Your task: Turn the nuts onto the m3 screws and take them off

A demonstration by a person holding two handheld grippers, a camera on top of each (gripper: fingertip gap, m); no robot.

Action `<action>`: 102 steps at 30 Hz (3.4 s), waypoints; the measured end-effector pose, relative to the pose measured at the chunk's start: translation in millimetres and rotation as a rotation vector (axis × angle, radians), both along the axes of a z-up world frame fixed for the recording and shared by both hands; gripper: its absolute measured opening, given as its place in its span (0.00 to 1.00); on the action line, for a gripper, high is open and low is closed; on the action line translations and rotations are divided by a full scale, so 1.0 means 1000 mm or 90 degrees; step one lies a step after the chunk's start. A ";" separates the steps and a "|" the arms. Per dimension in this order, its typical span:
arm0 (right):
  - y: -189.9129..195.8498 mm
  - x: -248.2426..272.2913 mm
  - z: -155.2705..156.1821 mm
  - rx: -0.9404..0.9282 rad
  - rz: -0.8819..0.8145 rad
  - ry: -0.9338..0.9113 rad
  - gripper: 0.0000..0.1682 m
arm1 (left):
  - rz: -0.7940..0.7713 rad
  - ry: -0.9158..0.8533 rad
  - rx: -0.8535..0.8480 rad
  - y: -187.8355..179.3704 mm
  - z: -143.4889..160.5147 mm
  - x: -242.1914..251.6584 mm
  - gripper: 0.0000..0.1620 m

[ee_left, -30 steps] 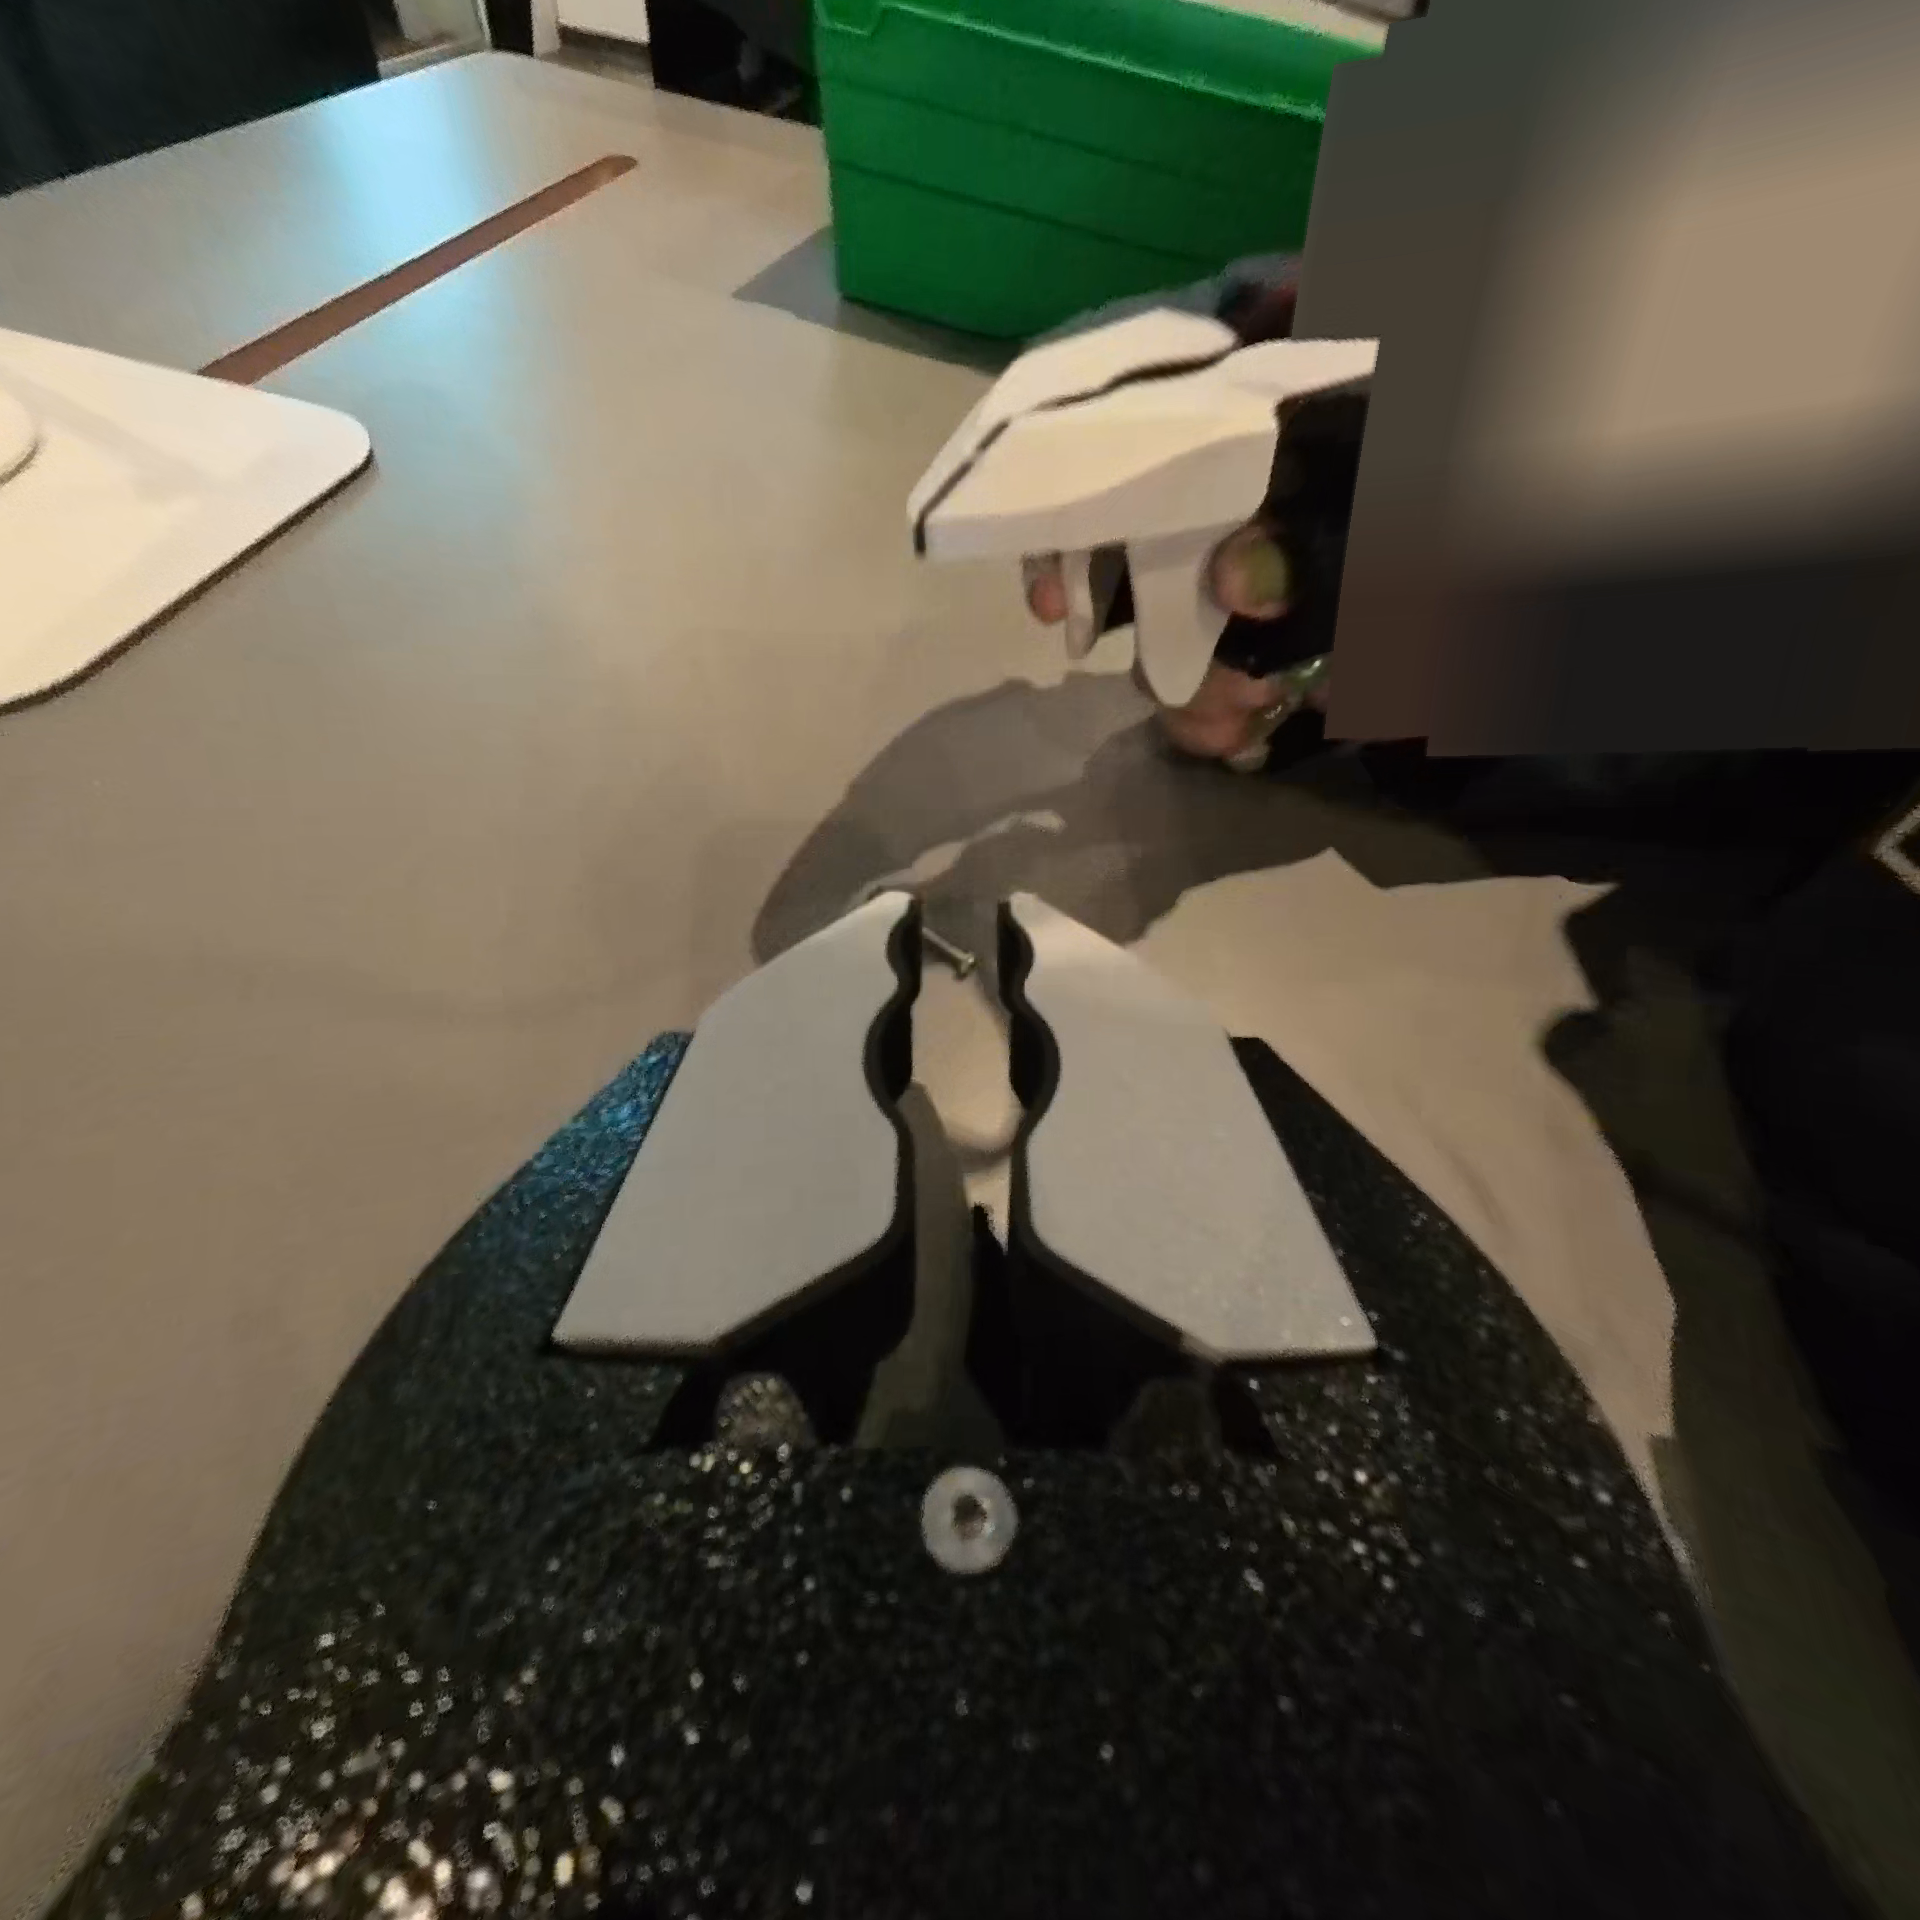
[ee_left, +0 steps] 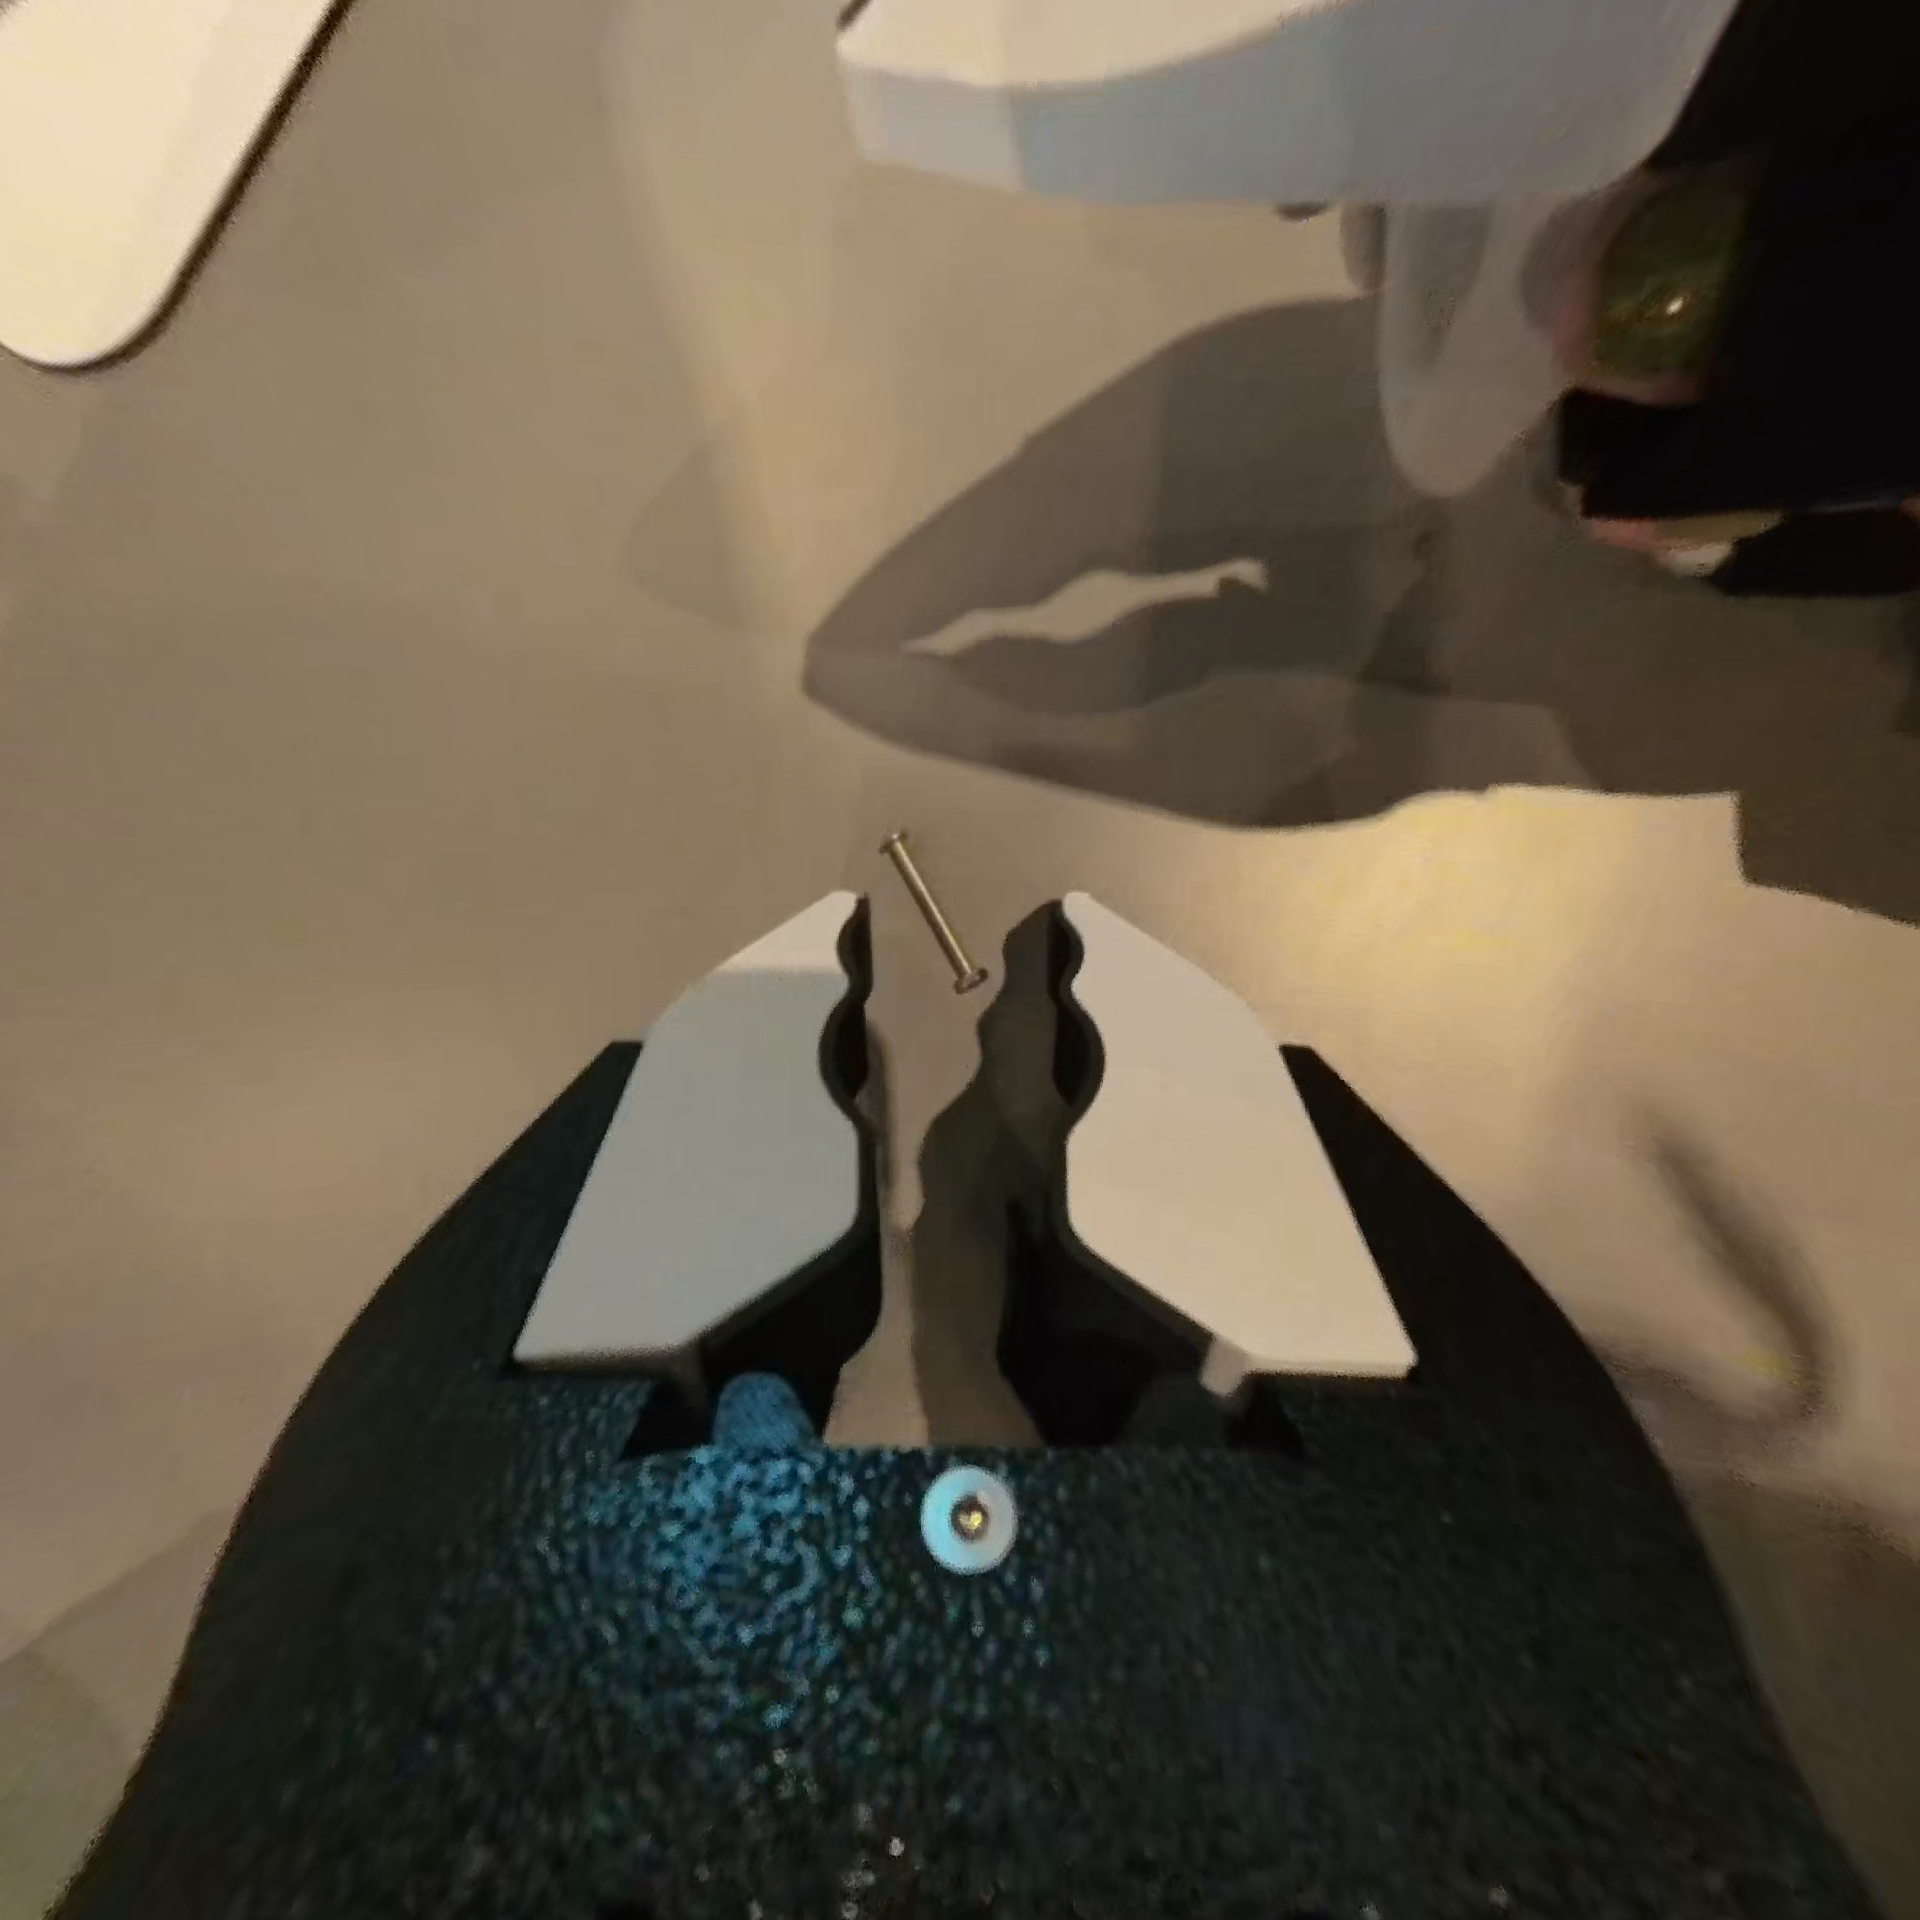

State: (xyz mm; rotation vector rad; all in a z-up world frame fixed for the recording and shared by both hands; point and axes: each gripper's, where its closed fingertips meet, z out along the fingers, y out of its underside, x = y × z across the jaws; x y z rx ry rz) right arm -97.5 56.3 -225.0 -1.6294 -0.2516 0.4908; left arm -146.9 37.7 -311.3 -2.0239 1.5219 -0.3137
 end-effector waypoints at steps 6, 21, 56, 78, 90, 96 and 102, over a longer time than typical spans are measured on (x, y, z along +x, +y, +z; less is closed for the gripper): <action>0.000 0.001 -0.001 -0.025 0.027 0.049 0.04 | -0.014 0.001 -0.037 -0.006 -0.003 -0.001 0.07; -0.014 -0.015 0.005 -0.089 0.198 0.205 0.19 | -0.088 -0.324 0.098 -0.005 0.066 0.014 0.01; -0.035 -0.053 -0.006 -0.031 0.278 -0.038 0.02 | -0.136 -0.265 0.106 -0.020 0.055 0.015 0.04; -0.042 -0.056 0.006 0.020 0.319 0.024 0.13 | -0.144 -0.440 -0.008 -0.015 0.059 0.015 0.00; -0.044 -0.059 0.006 0.020 0.334 0.030 0.09 | -0.150 -0.438 -0.019 -0.016 0.058 0.016 0.00; -0.039 -0.058 0.004 0.016 0.304 0.013 0.11 | -0.155 -0.432 -0.016 -0.017 0.057 0.016 0.00; -0.042 -0.055 0.006 0.017 0.319 0.032 0.07 | -0.155 -0.429 -0.020 -0.017 0.057 0.017 0.00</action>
